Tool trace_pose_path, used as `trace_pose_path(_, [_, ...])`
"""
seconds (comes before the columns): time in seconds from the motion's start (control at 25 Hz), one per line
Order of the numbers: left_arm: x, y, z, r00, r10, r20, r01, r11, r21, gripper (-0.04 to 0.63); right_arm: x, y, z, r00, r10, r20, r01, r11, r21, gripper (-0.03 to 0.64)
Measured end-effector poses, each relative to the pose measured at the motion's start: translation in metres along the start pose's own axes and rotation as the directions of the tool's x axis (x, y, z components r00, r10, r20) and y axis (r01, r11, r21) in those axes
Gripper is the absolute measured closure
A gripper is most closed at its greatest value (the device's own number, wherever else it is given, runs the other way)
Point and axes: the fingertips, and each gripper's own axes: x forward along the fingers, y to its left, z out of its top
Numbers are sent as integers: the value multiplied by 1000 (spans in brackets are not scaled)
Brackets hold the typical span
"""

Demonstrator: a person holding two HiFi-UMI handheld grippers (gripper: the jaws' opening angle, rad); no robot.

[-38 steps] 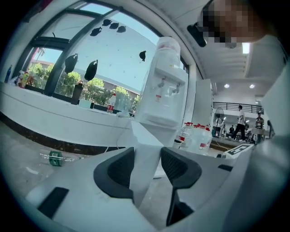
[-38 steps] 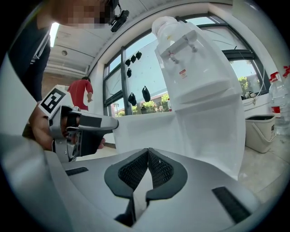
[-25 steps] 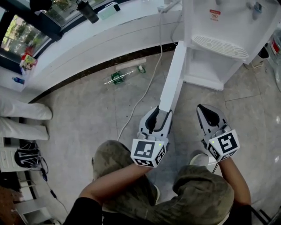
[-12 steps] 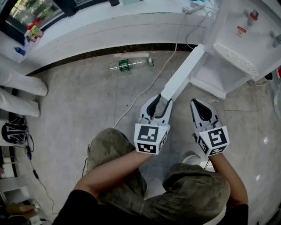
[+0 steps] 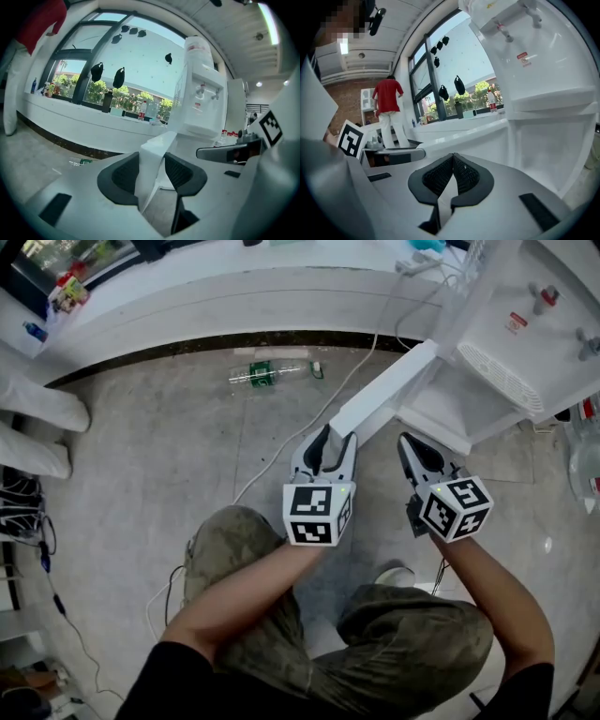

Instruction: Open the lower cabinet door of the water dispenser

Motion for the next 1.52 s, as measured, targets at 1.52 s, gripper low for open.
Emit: trace_pose_path(1.52, [46, 73, 31, 976, 170, 136, -162, 984, -74, 497, 49, 4, 0, 999, 0, -53, -11, 978, -207, 617])
